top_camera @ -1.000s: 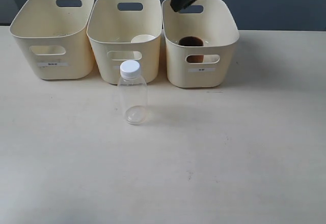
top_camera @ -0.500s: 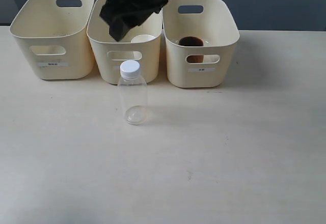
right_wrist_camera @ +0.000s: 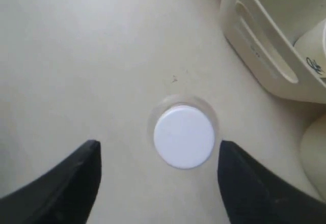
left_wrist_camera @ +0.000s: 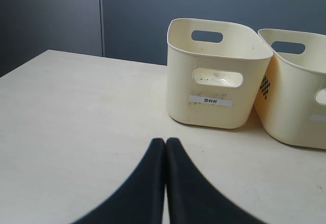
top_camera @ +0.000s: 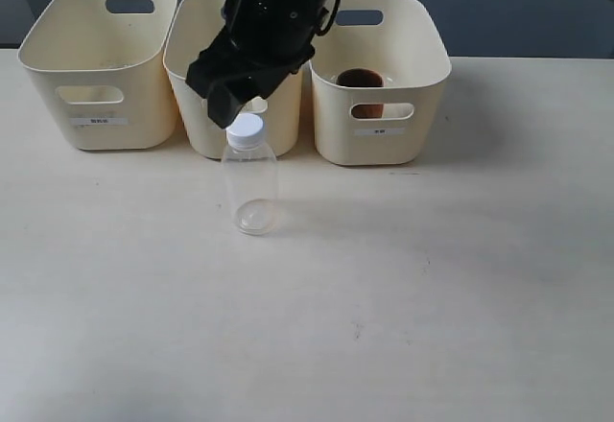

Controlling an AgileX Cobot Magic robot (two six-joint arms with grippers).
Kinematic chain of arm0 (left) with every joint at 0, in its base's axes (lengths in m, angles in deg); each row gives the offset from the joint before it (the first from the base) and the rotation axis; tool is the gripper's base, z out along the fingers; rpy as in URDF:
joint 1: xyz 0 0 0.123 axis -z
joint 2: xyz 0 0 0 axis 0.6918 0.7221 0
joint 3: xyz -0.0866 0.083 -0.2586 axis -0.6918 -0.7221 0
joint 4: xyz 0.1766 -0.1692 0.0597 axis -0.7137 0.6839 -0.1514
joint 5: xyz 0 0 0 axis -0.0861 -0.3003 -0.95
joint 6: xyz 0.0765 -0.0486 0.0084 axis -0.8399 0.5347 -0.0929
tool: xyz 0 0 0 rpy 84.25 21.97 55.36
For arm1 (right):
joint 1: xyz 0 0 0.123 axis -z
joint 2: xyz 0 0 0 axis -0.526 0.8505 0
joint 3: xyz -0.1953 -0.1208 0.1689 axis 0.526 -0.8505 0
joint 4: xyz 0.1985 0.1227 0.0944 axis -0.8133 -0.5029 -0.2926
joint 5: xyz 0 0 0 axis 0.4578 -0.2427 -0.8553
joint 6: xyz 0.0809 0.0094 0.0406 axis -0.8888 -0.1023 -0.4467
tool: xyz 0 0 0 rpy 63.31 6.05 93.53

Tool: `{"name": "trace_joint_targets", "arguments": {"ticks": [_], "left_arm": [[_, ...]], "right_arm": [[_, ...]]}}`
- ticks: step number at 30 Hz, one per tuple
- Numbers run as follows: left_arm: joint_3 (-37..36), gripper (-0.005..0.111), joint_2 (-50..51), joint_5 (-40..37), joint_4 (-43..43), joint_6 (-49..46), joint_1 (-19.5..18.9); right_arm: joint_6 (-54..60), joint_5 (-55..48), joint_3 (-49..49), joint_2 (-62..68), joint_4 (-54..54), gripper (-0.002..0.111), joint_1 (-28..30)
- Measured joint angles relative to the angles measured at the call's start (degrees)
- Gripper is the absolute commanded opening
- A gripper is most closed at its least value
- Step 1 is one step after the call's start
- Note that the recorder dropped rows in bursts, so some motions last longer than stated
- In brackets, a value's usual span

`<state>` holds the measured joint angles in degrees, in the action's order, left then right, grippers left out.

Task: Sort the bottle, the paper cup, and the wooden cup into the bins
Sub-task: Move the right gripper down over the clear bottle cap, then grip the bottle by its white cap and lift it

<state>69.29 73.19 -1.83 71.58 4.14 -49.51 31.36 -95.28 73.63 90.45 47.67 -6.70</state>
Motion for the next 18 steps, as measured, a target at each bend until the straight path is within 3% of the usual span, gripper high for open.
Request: {"name": "trace_joint_targets", "arguments": {"ticks": [18], "left_arm": [[0.00,0.000,0.00,0.00,0.00,0.00,0.00]], "right_arm": [[-0.26,0.00,0.00,4.16,1.80,0.068,0.00]]}}
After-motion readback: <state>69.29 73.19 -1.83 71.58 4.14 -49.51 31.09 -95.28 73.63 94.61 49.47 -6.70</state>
